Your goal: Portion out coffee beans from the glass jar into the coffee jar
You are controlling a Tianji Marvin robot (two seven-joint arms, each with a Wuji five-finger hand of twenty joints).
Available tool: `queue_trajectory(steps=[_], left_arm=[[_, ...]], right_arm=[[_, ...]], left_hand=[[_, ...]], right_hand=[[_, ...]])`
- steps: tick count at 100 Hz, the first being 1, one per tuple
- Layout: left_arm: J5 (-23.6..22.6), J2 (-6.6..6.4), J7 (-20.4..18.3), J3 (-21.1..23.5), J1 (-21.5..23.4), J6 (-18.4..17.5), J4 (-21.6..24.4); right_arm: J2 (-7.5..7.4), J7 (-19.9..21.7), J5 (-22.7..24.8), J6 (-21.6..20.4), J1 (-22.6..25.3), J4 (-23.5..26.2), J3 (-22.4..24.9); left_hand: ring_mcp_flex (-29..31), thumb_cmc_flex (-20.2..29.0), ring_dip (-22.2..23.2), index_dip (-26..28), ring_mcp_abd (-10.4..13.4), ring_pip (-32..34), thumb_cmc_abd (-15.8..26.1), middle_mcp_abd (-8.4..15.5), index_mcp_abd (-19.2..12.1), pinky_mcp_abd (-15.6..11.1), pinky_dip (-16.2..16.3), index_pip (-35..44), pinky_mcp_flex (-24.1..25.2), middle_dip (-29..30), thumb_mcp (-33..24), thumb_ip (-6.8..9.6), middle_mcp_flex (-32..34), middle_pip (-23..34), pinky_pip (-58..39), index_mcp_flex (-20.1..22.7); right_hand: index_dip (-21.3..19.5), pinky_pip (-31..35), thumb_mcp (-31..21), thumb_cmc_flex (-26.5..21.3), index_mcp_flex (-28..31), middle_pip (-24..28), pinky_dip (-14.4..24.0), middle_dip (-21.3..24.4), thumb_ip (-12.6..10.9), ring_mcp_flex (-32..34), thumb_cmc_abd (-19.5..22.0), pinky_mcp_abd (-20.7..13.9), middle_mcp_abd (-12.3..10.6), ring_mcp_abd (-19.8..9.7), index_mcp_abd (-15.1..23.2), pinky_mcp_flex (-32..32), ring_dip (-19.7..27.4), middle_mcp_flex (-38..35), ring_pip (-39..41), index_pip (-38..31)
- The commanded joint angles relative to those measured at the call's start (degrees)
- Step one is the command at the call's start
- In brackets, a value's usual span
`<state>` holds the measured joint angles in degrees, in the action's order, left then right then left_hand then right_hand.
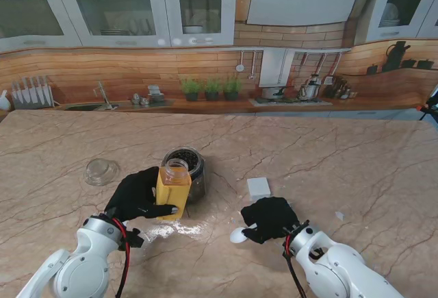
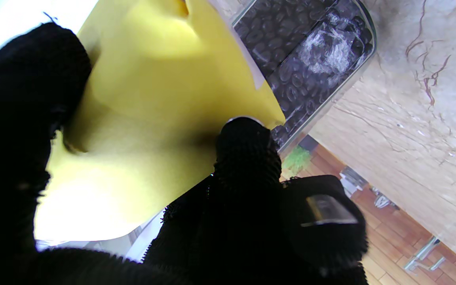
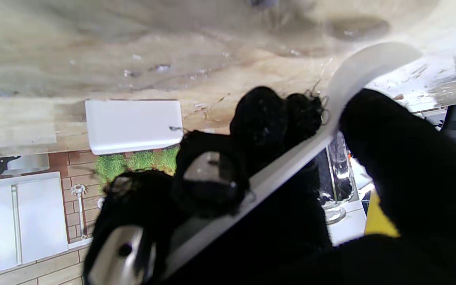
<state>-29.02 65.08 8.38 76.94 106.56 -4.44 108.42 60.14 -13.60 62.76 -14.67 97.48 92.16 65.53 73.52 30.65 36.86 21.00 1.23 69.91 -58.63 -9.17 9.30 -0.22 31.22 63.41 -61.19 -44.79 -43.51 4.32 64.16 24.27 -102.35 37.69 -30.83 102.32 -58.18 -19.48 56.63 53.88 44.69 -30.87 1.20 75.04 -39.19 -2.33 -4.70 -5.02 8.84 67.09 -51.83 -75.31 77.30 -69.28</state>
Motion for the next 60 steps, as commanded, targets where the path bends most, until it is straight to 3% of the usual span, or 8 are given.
queue_trajectory(steps=[1, 14, 30, 40, 44, 49, 60], left_arm=[[0.16, 0.27, 0.14, 0.05, 0.61, -0.22, 0.52], [0.24, 0.27, 0.14, 0.15, 0.68, -0.35, 0.62], [0.33, 0.29, 0.18, 0.2, 0.7, -0.46, 0.68], [0.32, 0.3, 0.23, 0.26, 0.74, -0.52, 0.7], [0.35, 0.3, 0.23, 0.28, 0.75, -0.53, 0.73], [0.38, 0.3, 0.23, 0.3, 0.77, -0.55, 0.77], [0.5, 0.3, 0.18, 0.32, 0.76, -0.57, 0.84]], right_arm=[[0.02, 0.55, 0.12, 0.71, 1.03, -0.21, -0.08], [0.0, 1.05, 0.03, 1.81, 1.67, -0.19, 0.19], [-0.15, 2.2, 0.41, 2.54, 2.23, 0.17, 0.51], [-0.2, 2.56, 0.63, 2.79, 2.51, 0.45, 0.68], [-0.25, 2.72, 0.85, 2.85, 2.63, 0.58, 0.79], [-0.3, 2.97, 1.14, 2.99, 2.86, 0.84, 0.98], [-0.34, 3.64, 1.25, 2.88, 3.43, 1.54, 1.61]], left_hand=[[-0.43, 9.85, 0.26, 3.57, -1.9, 0.36, 8.85, 6.21, -14.3, -2.67, 0.78, 12.74, -0.87, -3.06, -25.53, 12.76, 7.33, 8.3, -7.4, 6.13], [-0.44, 9.87, 0.24, 3.57, -1.88, 0.36, 8.88, 6.21, -14.26, -2.7, 0.78, 12.72, -0.87, -3.08, -25.51, 12.76, 7.3, 8.31, -7.4, 6.06], [-0.45, 9.88, 0.22, 3.57, -1.86, 0.35, 8.91, 6.22, -14.29, -2.71, 0.78, 12.73, -0.87, -3.08, -25.51, 12.76, 7.29, 8.31, -7.41, 6.06], [-0.43, 9.83, 0.22, 3.6, -1.81, 0.36, 8.85, 6.2, -14.28, -2.71, 0.79, 12.77, -0.87, -3.08, -25.52, 12.79, 7.29, 8.31, -7.41, 6.11], [-0.43, 9.91, 0.22, 3.58, -1.85, 0.38, 8.83, 6.12, -14.26, -2.71, 0.79, 12.75, -0.87, -3.06, -25.55, 12.8, 7.32, 8.32, -7.41, 6.11], [-0.44, 9.83, 0.22, 3.58, -1.88, 0.37, 8.86, 6.18, -14.27, -2.71, 0.79, 12.73, -0.87, -3.07, -25.52, 12.78, 7.31, 8.32, -7.41, 6.04], [-0.44, 9.87, 0.21, 3.6, -1.91, 0.36, 8.79, 6.12, -14.24, -2.71, 0.79, 12.77, -0.87, -3.04, -25.52, 12.8, 7.35, 8.33, -7.41, 6.12]], right_hand=[[-2.04, 2.04, -2.04, -1.04, -1.8, -1.49, -2.06, 1.22, 1.22, 0.53, 1.78, -4.01, 1.42, 0.98, 5.5, 0.34, 1.83, 0.59, -3.44, 0.35], [-2.45, -3.74, 2.75, -0.33, -3.53, -4.1, -6.22, 3.47, 3.81, 0.55, 4.67, 0.23, 0.53, 0.95, 7.81, -0.91, 5.63, 2.57, -10.99, 2.86], [-2.63, -10.76, 7.31, 1.36, -7.01, -6.43, -10.45, 5.59, 6.24, 0.27, 2.89, 3.98, 0.28, 1.33, 6.62, -2.68, 8.83, 6.15, -20.17, 6.33], [-4.81, -14.61, 11.42, 3.81, -7.74, -7.49, -11.92, 6.5, 4.29, 0.1, 5.53, 5.91, 0.79, 1.95, 4.94, -3.75, 9.2, 8.42, -25.4, 10.38], [-7.2, -16.48, 14.01, 5.14, -7.81, -8.28, -12.08, 7.19, 1.85, 0.14, 7.52, 6.89, 0.89, 2.23, 4.38, -4.94, 9.39, 9.52, -29.0, 13.25], [-9.12, -17.58, 16.19, 7.14, -7.9, -8.5, -11.9, 7.37, 0.51, -0.07, 8.44, 7.89, 0.88, 2.46, 4.18, -6.35, 9.24, 10.28, -30.97, 14.74], [-9.34, -21.23, 11.85, 14.39, -10.27, -10.14, -10.36, 7.71, 0.01, -2.72, 6.56, 10.77, 1.02, 3.56, 4.19, -13.34, 8.9, 13.92, -37.45, 18.85]])
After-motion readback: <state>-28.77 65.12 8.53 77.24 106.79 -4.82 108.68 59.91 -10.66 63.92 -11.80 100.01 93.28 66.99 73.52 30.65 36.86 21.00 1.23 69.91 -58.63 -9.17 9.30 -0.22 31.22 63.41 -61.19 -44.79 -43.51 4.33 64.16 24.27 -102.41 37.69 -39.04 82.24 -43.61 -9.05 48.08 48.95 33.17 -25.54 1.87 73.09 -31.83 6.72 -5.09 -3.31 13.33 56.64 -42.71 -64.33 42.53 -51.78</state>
